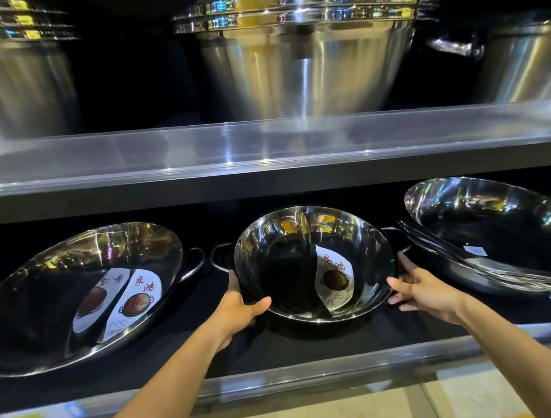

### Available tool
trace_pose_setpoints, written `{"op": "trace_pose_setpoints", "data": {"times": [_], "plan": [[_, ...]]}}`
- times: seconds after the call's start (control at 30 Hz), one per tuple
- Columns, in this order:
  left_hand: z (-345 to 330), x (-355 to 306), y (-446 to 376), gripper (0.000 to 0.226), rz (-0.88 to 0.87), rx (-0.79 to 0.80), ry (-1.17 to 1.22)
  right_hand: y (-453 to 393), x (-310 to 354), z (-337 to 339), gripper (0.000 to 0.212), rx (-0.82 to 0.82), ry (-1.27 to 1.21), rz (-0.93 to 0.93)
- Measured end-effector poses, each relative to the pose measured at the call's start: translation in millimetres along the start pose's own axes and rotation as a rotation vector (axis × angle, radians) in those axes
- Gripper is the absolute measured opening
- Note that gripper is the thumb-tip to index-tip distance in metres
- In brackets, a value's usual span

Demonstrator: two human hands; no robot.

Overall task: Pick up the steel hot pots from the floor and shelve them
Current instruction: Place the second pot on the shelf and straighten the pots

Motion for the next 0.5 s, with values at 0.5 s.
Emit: {"op": "trace_pose_setpoints", "data": {"times": [0.5], "plan": [[3.6, 1.3, -5.0, 0.095, -0.010, -0.061, -0.089, -4.6, -0.2, -1.8, 0.071, -0.048, -0.004, 0.017]]}}
Point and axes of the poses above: each hand's wrist, its own y-axis away from the middle knuckle, its own z-axis out of the back of the hand, x = y × z, the point moved 1 cm from there along -y, towards the middle knuckle, and after that the axes turned 1 degree about -y, right-handed, at the moved point
